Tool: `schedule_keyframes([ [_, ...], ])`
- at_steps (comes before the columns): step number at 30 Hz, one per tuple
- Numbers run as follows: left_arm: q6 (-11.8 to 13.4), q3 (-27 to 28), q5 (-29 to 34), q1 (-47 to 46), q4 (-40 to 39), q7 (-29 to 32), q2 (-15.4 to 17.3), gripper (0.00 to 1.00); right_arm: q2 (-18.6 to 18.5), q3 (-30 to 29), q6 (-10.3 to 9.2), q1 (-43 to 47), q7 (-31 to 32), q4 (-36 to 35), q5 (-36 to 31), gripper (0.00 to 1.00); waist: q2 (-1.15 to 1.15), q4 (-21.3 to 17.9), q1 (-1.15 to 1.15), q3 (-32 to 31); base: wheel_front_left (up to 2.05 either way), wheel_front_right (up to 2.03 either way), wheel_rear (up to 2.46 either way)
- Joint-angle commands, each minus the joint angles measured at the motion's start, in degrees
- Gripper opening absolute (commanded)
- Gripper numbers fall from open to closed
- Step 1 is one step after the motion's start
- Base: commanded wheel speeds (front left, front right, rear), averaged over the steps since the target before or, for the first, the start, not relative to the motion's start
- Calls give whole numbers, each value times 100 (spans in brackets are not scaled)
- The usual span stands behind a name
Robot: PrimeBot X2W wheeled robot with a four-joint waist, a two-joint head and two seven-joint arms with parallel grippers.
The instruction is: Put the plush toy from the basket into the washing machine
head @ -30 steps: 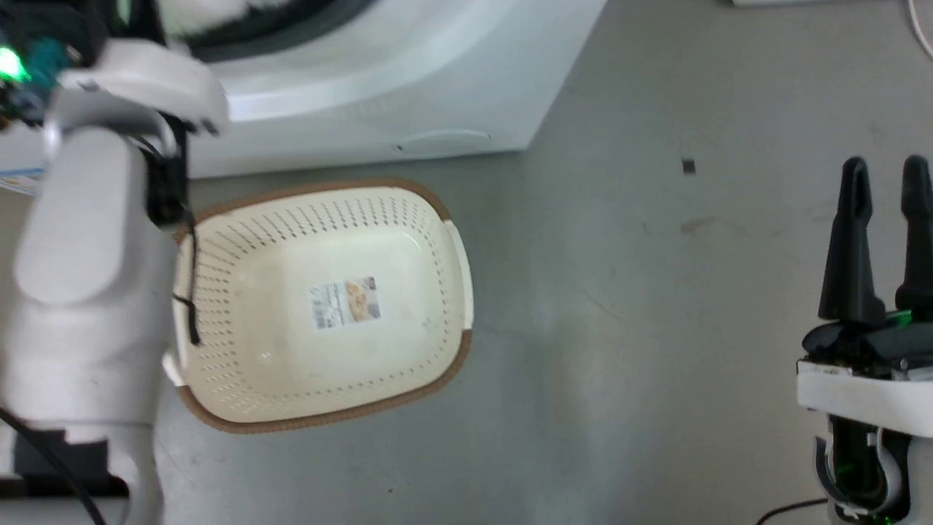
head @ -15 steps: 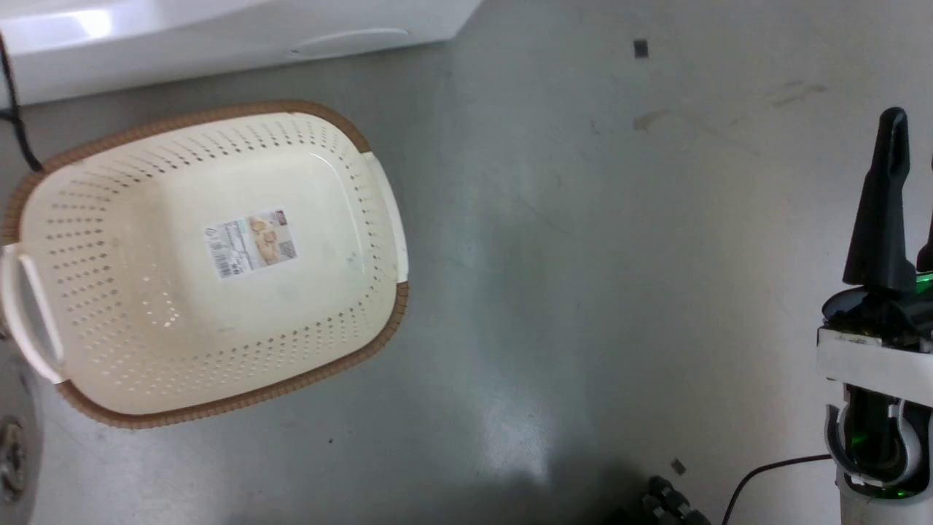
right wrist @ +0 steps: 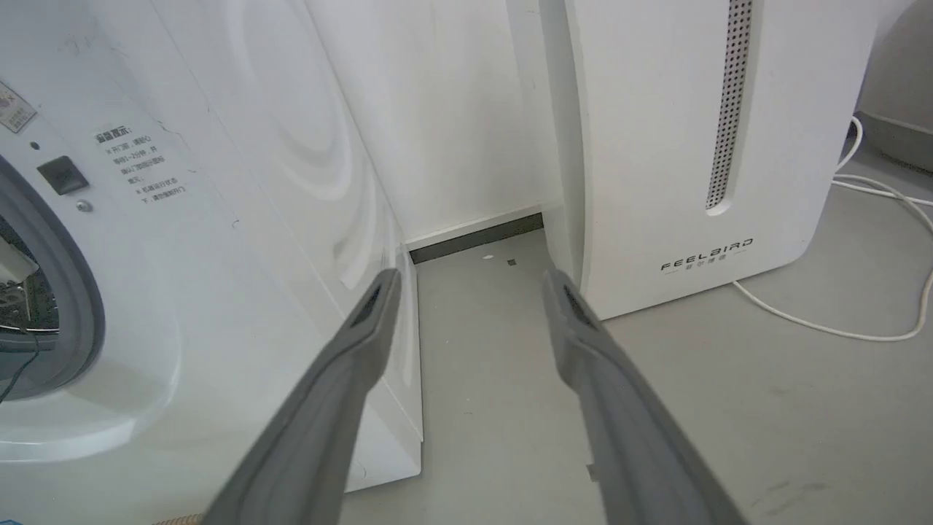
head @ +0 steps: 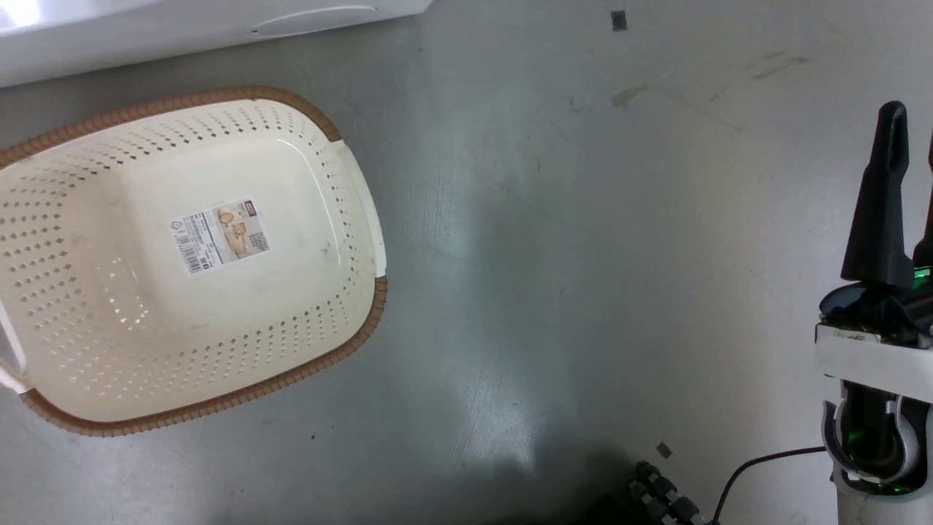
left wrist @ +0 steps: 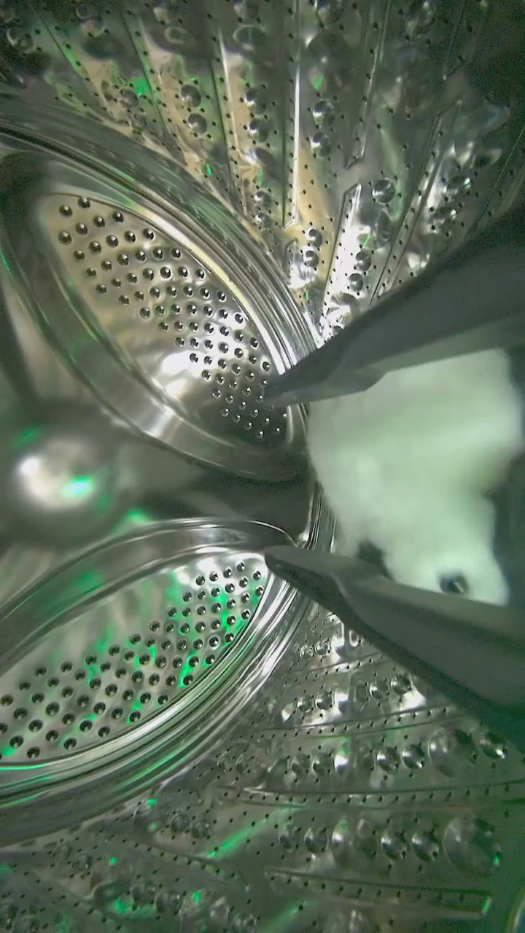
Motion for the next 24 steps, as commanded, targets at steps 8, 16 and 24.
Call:
schedule_keyframes([
  [8,5,65,-75,741,40,-30,-142,100,-1,34,-4,-64,-25,158,-207,100,0,200,-1,-487,0,0,0],
  [16,134,254,-131,1935,-389,-30,-367,100,-1,196,-4,152,-25,269,-642,100,0,446,-1,-1172,0,0,0],
  [24,260,273,2,3333,-1243,-30,-826,100,-1,201,-4,489,-25,423,-1019,100,0,822,-1,-1951,0,0,0],
])
